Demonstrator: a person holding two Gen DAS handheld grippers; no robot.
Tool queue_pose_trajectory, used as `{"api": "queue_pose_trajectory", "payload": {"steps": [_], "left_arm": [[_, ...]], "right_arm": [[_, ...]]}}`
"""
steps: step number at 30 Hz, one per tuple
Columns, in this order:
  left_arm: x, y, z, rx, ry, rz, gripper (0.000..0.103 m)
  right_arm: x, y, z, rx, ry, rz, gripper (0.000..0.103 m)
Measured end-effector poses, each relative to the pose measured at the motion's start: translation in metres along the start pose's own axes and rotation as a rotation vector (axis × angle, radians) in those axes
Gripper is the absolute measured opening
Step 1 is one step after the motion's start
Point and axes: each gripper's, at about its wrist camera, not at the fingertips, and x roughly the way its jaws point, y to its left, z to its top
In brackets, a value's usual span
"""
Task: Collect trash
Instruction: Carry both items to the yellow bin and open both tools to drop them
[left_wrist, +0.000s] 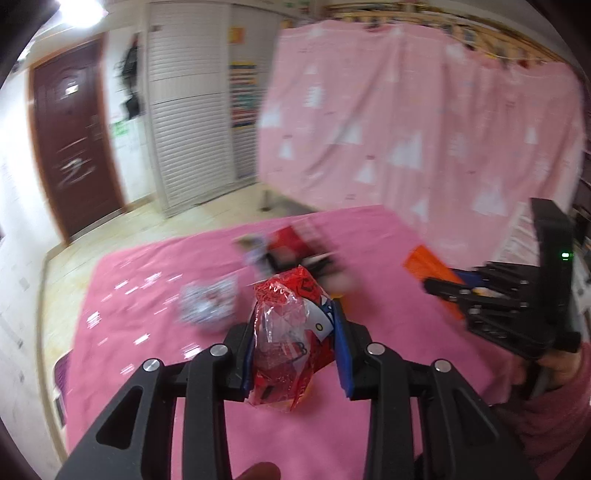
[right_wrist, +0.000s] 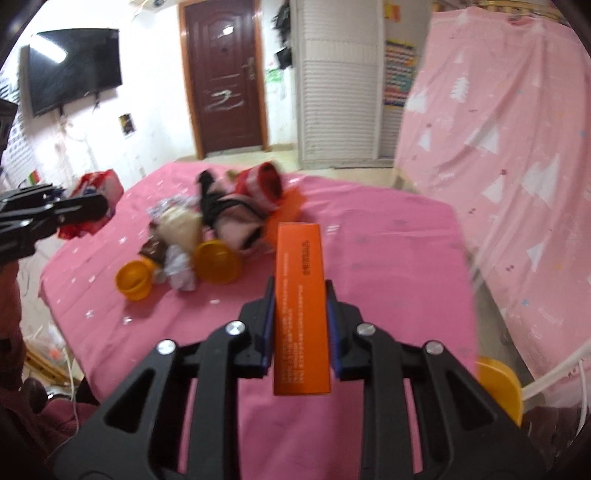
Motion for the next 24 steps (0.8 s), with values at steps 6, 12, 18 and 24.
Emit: {"api": "queue_pose_trajectory", "payload": {"steps": [6, 12, 18, 24], "left_arm": [[0.035, -0.082, 0.03, 0.072, 0.029, -0.171, 0.028], [0.081, -0.155, 0.045, 0.088, 0.096, -0.279, 0.028], [0.128, -0.232, 0.047, 0.138, 0.2, -0.357, 0.029], [0.163, -0.269, 0.043, 0.131, 0.285, -0.417, 0.057]], "right_arm": [[-0.034, -0.067, -0.008, 0.099, -0.038, -0.112, 0.022], [-0.052, -0.138, -0.036, 0.232, -0.043, -0.211, 0.022], [-0.061, -0.189, -0.056, 0.334, -0.05, -0.264, 0.022], [-0.068, -0.214, -0.065, 0.386, -0.056, -0.283, 0.022]]}}
